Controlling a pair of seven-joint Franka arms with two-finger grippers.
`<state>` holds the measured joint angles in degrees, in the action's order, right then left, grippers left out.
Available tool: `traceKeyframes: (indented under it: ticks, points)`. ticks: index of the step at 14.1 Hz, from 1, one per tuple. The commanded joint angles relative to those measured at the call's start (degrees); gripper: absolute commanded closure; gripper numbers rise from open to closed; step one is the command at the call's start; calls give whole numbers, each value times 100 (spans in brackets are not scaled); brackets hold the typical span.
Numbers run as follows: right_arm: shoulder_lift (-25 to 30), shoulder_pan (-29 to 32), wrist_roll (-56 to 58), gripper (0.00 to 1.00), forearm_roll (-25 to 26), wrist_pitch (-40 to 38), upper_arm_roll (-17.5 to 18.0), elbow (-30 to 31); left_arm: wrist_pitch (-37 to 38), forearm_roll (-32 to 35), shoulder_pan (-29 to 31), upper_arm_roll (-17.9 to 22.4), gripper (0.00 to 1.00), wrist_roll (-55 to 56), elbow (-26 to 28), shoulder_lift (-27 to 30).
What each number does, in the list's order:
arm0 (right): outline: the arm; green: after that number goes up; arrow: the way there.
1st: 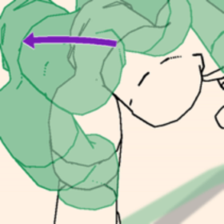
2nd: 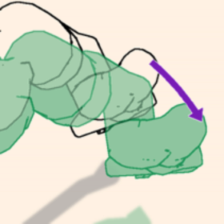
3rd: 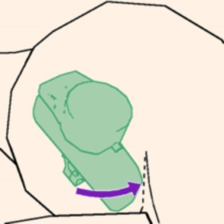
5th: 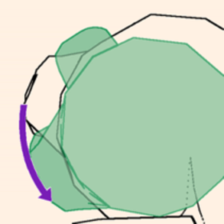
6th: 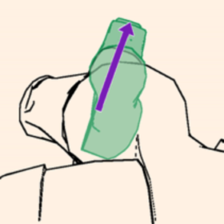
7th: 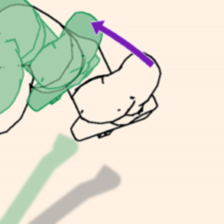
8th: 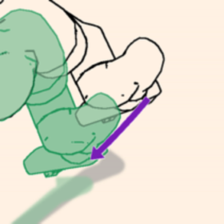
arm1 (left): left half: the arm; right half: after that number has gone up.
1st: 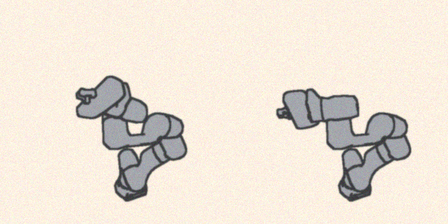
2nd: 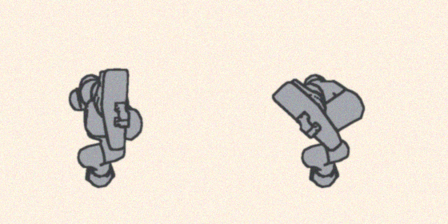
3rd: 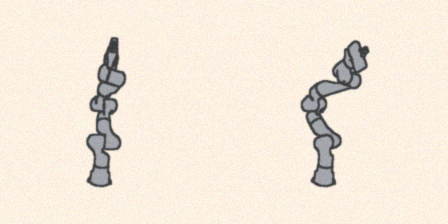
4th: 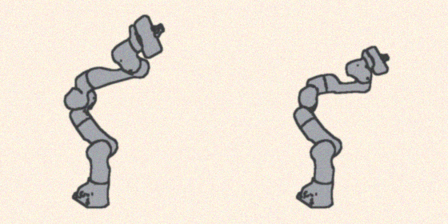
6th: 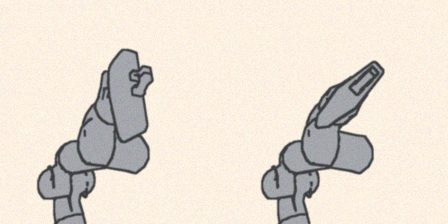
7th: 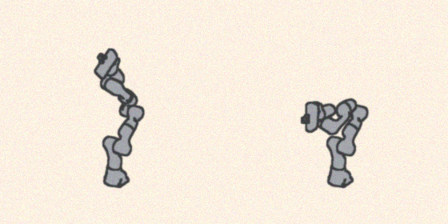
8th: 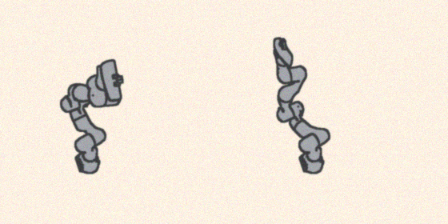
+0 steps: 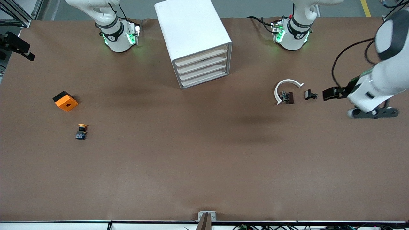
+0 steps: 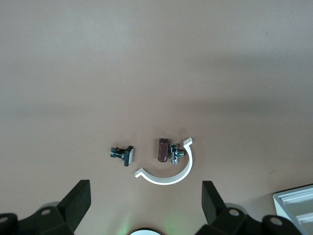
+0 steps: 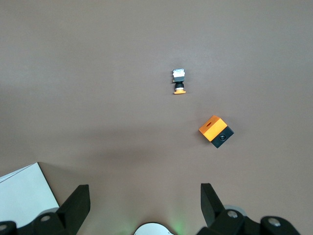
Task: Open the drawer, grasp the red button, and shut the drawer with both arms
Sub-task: 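Move the left gripper from rest toward the white cabinet drawers, then grasp the handle of a white drawer with the left gripper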
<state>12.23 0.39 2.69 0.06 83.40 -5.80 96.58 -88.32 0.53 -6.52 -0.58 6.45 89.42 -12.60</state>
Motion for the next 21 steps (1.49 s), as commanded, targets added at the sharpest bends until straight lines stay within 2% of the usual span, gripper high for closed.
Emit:
traceKeyframes:
  ticks: [1,5,8,10,12,15,17,19,21]
  points:
    - [34,41,21,0,-6,-52,18,-34,-298,26,-50,-30,0,-12,-117,-575]
    - [34,41,21,0,-6,-52,18,-34,-756,70,-349,-30,0,626,-126,-1191]
    - [34,49,21,0,-6,-43,18,-34,-915,79,-700,-143,0,1750,-170,-1543]
    - [34,40,21,0,-15,-34,18,-34,-915,-35,-867,-327,0,2996,-240,-1727]
    - [25,40,13,0,-15,-34,27,-51,-915,-394,-868,-635,0,4079,-381,-1947]
    - [-186,49,39,0,-6,-52,27,-218,-906,-1062,-964,-785,0,5459,-652,-2245]
    - [-230,41,-14,0,-6,-43,18,-183,-897,-1509,-1087,-786,0,6530,-820,-2386]
    - [-747,14,38,0,3,-52,27,-227,-889,-1958,-1166,-786,0,7550,-969,-2553]
    - [-871,41,91,0,-15,18,35,-227,-880,-2301,-1202,-795,0,8430,-1154,-2817]
